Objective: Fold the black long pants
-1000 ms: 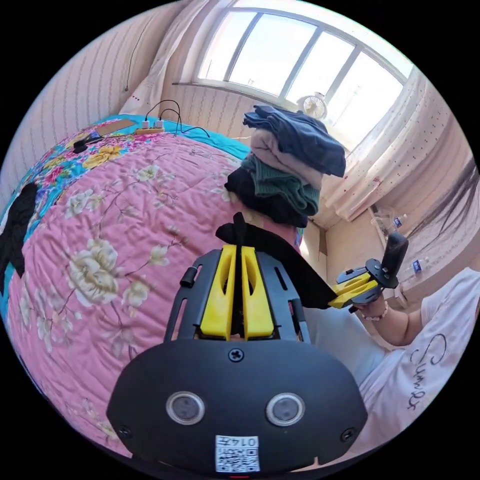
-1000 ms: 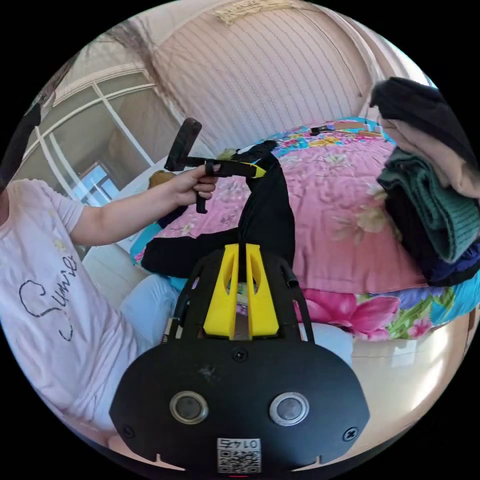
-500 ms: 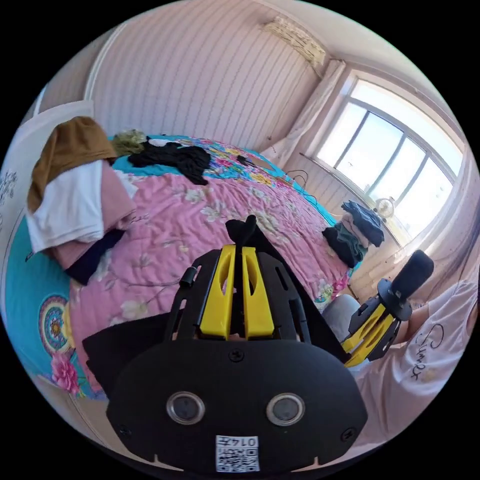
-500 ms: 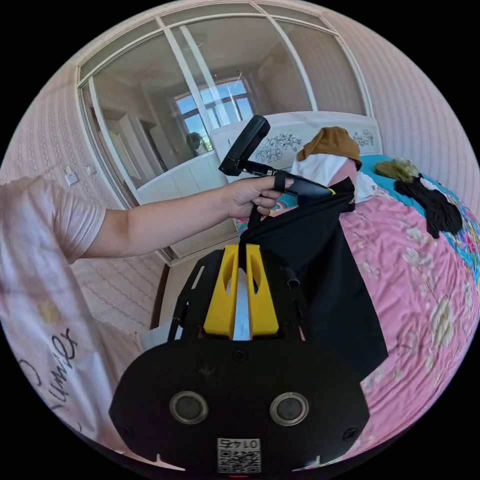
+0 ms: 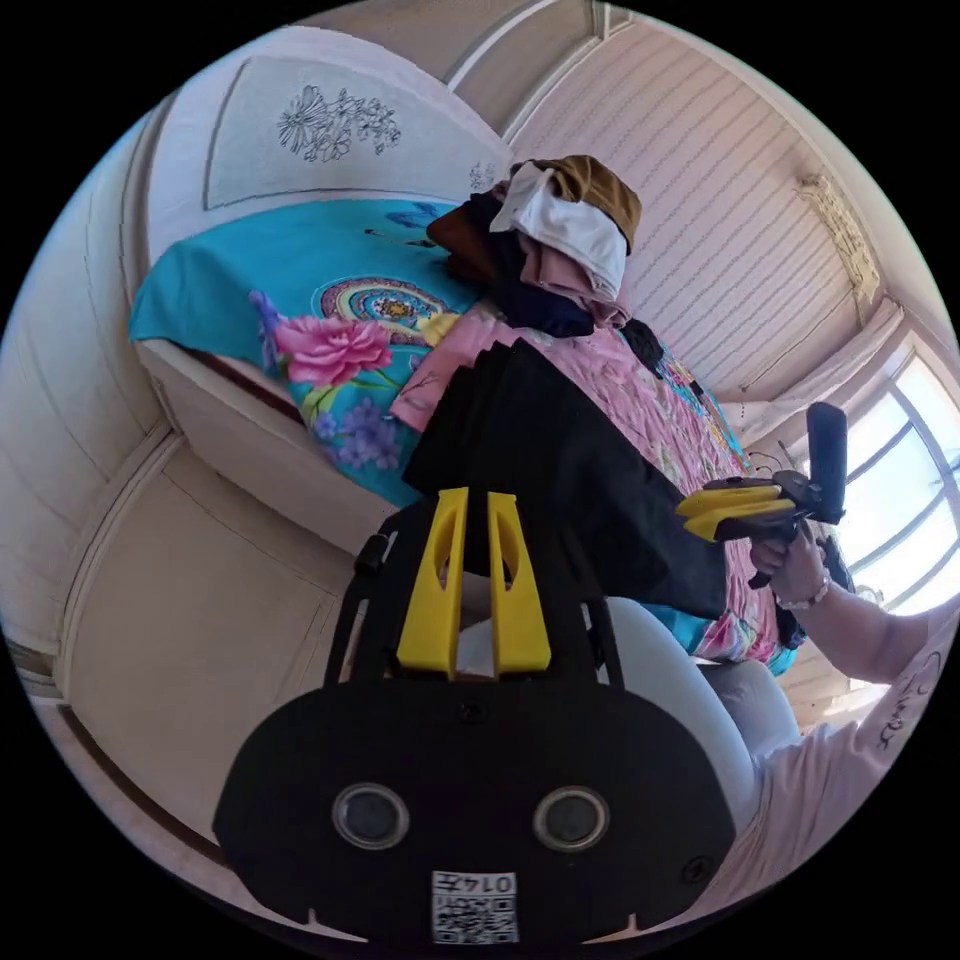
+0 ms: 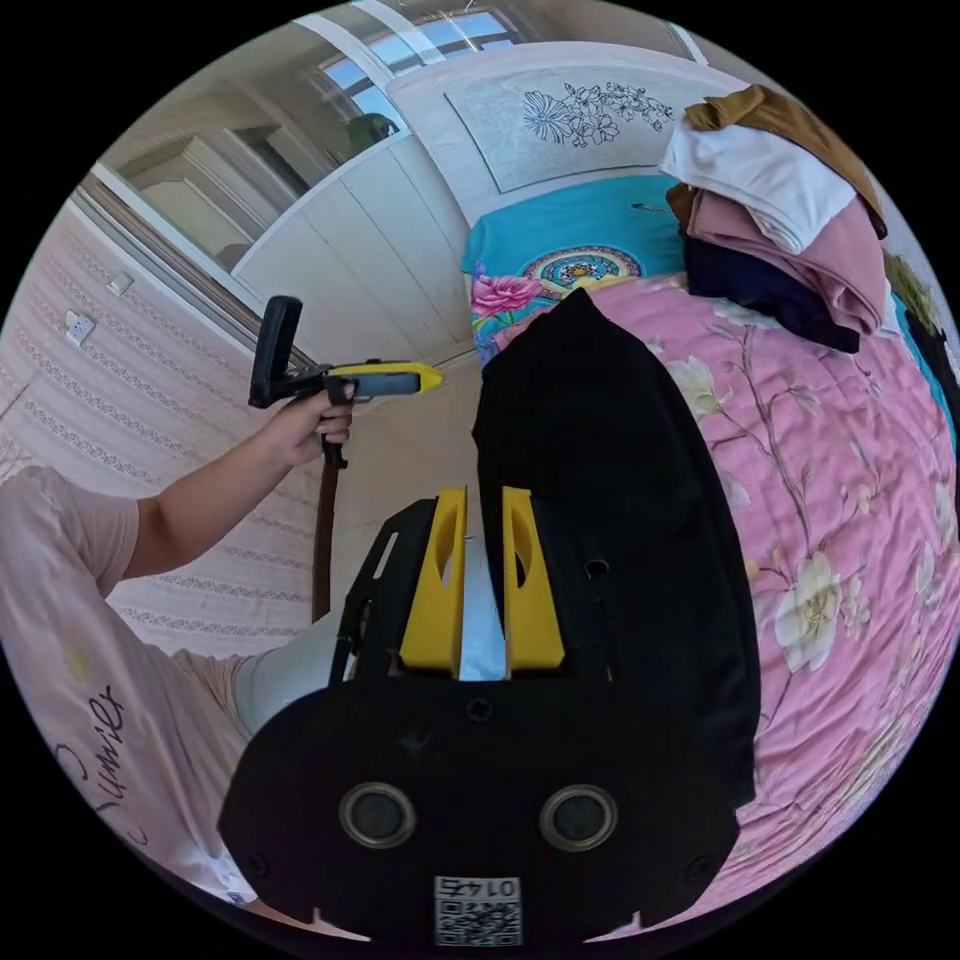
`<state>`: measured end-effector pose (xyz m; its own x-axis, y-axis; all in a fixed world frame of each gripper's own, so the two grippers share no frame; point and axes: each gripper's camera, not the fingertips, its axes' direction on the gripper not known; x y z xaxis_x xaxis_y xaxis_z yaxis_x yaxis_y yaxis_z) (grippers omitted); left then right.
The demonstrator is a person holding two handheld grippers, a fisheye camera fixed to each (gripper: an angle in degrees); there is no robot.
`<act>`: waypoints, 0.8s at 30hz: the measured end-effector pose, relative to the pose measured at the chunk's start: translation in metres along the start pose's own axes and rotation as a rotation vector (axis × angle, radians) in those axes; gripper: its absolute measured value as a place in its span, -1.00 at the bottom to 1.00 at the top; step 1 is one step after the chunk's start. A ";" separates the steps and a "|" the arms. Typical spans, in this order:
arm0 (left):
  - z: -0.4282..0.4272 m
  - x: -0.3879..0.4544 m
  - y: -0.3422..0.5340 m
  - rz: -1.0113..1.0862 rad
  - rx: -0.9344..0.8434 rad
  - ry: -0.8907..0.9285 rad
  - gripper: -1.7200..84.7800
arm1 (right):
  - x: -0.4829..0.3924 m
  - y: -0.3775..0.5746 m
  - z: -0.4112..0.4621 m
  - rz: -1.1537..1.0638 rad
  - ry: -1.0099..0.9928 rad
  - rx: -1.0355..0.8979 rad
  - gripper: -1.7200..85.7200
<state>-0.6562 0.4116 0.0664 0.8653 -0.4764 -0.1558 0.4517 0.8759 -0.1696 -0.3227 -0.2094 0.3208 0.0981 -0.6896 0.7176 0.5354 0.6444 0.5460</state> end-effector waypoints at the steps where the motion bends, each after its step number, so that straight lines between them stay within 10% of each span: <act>1: 0.002 -0.006 0.004 -0.025 0.001 0.018 -0.82 | 0.003 -0.005 0.000 0.000 0.019 -0.003 -0.81; 10: 0.008 -0.046 0.011 -0.178 0.074 0.138 -0.72 | 0.034 -0.076 -0.019 -0.017 0.191 -0.008 -0.76; 24: 0.006 -0.012 -0.087 0.144 -0.100 -0.030 -0.62 | 0.162 0.184 -0.108 0.839 0.167 0.157 -0.63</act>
<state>-0.7042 0.3418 0.0886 0.9262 -0.3429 -0.1570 0.3002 0.9222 -0.2437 -0.1172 -0.2379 0.4909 0.5369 0.0016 0.8436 0.1106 0.9912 -0.0723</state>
